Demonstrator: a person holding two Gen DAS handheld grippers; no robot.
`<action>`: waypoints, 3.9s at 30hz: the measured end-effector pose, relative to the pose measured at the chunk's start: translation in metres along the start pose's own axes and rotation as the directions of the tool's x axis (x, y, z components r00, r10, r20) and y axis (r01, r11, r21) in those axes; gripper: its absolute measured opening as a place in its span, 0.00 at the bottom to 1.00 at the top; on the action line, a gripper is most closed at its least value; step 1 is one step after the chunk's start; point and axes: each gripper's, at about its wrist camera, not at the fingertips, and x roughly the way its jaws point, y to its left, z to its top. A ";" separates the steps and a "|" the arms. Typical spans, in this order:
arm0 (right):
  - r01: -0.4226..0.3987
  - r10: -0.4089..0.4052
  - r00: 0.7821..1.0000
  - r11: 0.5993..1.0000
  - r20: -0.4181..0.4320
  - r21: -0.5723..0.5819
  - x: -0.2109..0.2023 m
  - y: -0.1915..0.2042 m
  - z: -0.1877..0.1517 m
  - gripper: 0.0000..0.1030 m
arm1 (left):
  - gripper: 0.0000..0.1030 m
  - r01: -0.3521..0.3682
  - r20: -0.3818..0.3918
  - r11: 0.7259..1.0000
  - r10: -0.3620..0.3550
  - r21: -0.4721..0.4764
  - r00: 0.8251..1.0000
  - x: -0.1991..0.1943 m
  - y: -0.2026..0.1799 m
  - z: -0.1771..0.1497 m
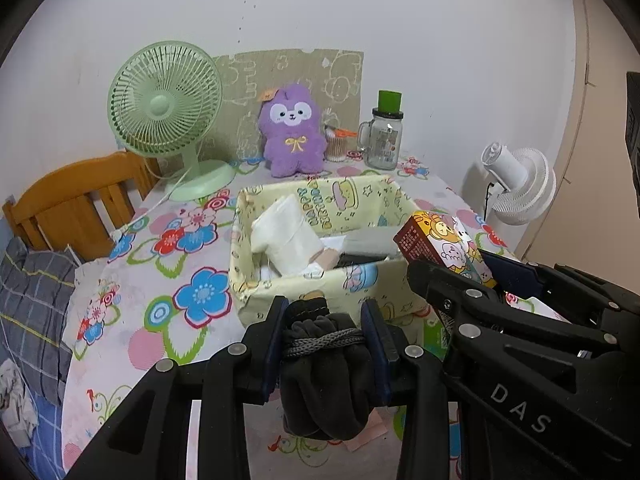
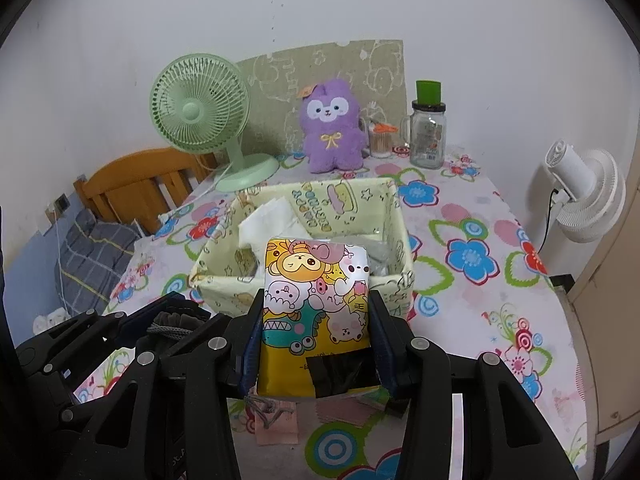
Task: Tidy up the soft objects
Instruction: 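Lift and carry the cartoon pack and grey pouch over the yellow box with both tools, then lower both items into the box and open both tools to release them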
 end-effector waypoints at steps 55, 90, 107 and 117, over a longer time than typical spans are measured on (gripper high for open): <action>0.053 -0.053 0.998 0.998 0.030 0.015 0.056 -0.023 0.077 0.49 | 0.37 -0.008 0.039 0.999 0.007 0.032 0.999 0.068 0.003 0.081; 0.083 -0.086 0.994 0.996 -0.070 -0.039 0.134 -0.020 0.073 0.63 | 0.84 0.039 -0.027 0.999 -0.038 0.021 0.999 0.134 0.016 0.068; 0.110 -0.111 0.993 0.994 -0.046 -0.015 0.104 -0.022 0.061 0.81 | 0.92 0.008 0.001 0.998 -0.009 0.060 1.000 0.108 0.003 0.060; 0.082 -0.082 0.997 0.997 -0.018 0.001 0.081 -0.025 0.052 0.87 | 0.96 -0.022 0.015 0.997 0.021 0.072 1.000 0.088 -0.008 0.055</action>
